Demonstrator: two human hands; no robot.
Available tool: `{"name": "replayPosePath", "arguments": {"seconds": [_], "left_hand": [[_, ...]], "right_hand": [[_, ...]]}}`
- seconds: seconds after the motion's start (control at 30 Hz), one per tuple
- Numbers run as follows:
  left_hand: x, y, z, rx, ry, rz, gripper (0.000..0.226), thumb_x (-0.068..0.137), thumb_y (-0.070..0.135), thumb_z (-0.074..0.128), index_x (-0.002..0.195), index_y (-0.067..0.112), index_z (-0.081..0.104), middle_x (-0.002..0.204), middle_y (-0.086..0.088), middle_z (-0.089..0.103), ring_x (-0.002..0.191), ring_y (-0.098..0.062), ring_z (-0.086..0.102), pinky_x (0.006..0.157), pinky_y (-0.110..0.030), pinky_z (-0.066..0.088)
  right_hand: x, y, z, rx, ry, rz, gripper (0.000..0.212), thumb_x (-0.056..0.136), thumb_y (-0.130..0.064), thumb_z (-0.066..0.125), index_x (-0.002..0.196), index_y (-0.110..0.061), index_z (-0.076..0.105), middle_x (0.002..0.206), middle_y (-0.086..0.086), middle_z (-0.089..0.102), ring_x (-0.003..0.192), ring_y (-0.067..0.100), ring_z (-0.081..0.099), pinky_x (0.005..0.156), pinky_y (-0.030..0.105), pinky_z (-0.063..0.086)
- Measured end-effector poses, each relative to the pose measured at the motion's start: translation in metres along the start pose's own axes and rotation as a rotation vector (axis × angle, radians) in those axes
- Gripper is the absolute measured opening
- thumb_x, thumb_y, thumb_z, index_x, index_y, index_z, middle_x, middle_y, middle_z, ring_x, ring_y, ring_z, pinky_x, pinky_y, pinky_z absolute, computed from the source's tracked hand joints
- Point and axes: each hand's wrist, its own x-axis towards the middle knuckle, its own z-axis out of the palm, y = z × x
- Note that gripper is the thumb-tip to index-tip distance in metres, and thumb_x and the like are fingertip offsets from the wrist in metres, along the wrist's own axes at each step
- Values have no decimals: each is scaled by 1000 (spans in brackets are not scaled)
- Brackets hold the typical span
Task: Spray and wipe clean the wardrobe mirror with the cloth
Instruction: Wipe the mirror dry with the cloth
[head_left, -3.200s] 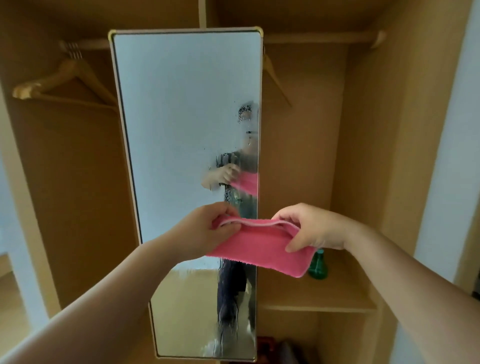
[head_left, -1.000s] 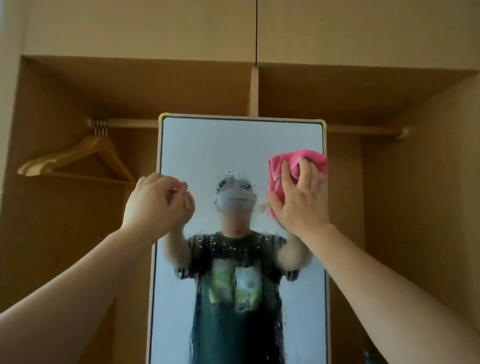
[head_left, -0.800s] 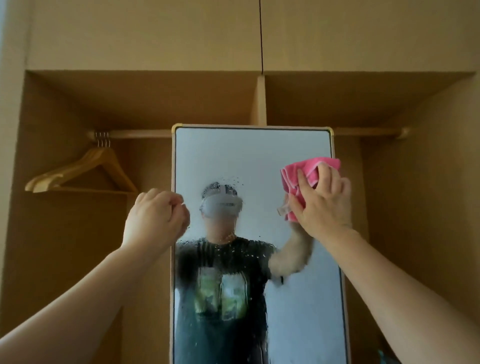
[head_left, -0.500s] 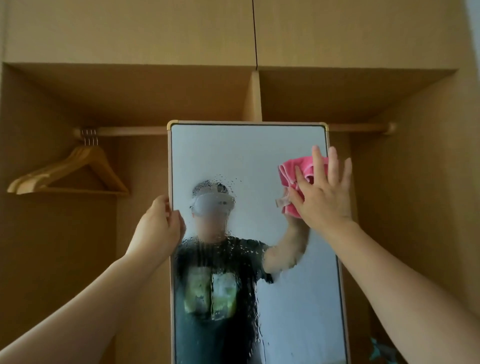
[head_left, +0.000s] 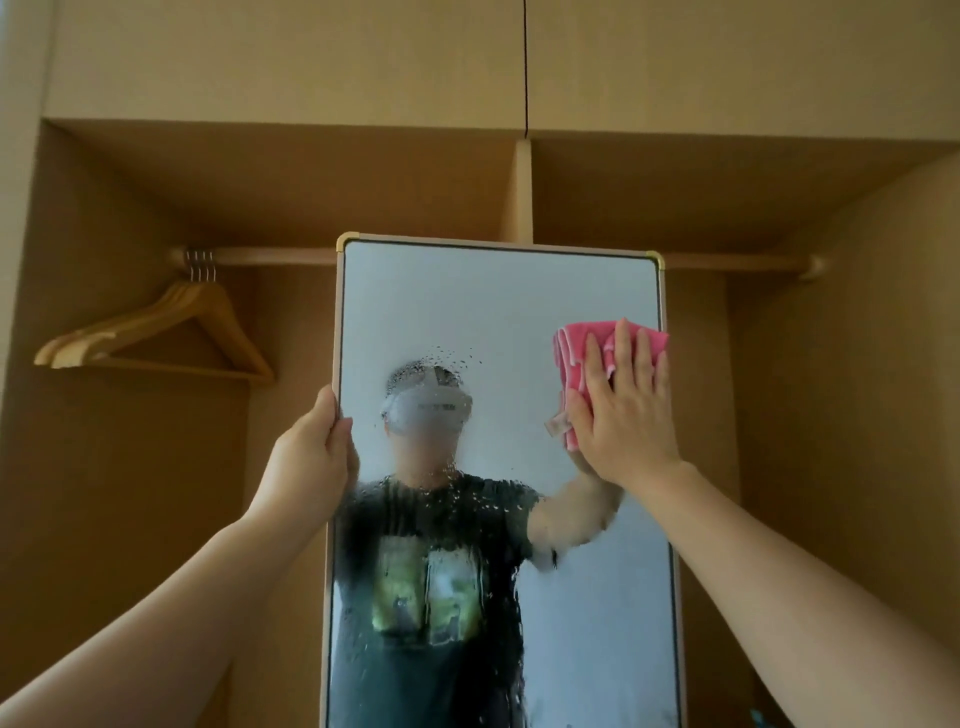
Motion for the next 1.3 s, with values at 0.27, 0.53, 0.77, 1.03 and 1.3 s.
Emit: {"name": "replayPosePath", "arguments": {"seconds": [0.27,0.53,0.77,1.03,1.3], "left_hand": [[2,-9,3,-77,-12,-17,29,103,21,36,129,25,46,57,1,60,49,-3,59,43,-11,44],[0,-1,7,-60,29,-20,37,102,16,39,138,24,43,63,4,59,52,9,59,42,-3,39],[-3,6,7,-90,52,-40,39,101,11,40,140,15,44,73,16,52,61,25,52,52,5,36],[-5,10,8,-79,67,-16,29,102,11,39,126,25,48,76,18,50,61,20,55,54,5,37],[-8,17,8,-85,56,-24,41,102,7,37,142,16,41,73,12,52,58,24,53,50,5,36]], "right_hand": [[23,13,12,60,-17,-29,66,99,-55,4,156,-23,9,163,14,2,149,35,-8,120,54,-1],[61,21,4,54,27,-59,66,98,-53,2,156,-22,7,163,13,0,147,31,-14,120,53,-4],[88,22,-6,76,48,-42,66,98,-53,5,156,-22,10,163,13,5,149,36,0,120,55,2],[74,20,-1,87,60,-72,64,100,-47,7,156,-17,8,163,14,4,150,33,-1,121,53,2],[36,16,13,100,29,-117,65,100,-49,4,156,-17,7,163,14,1,150,33,-4,121,53,1]]}}
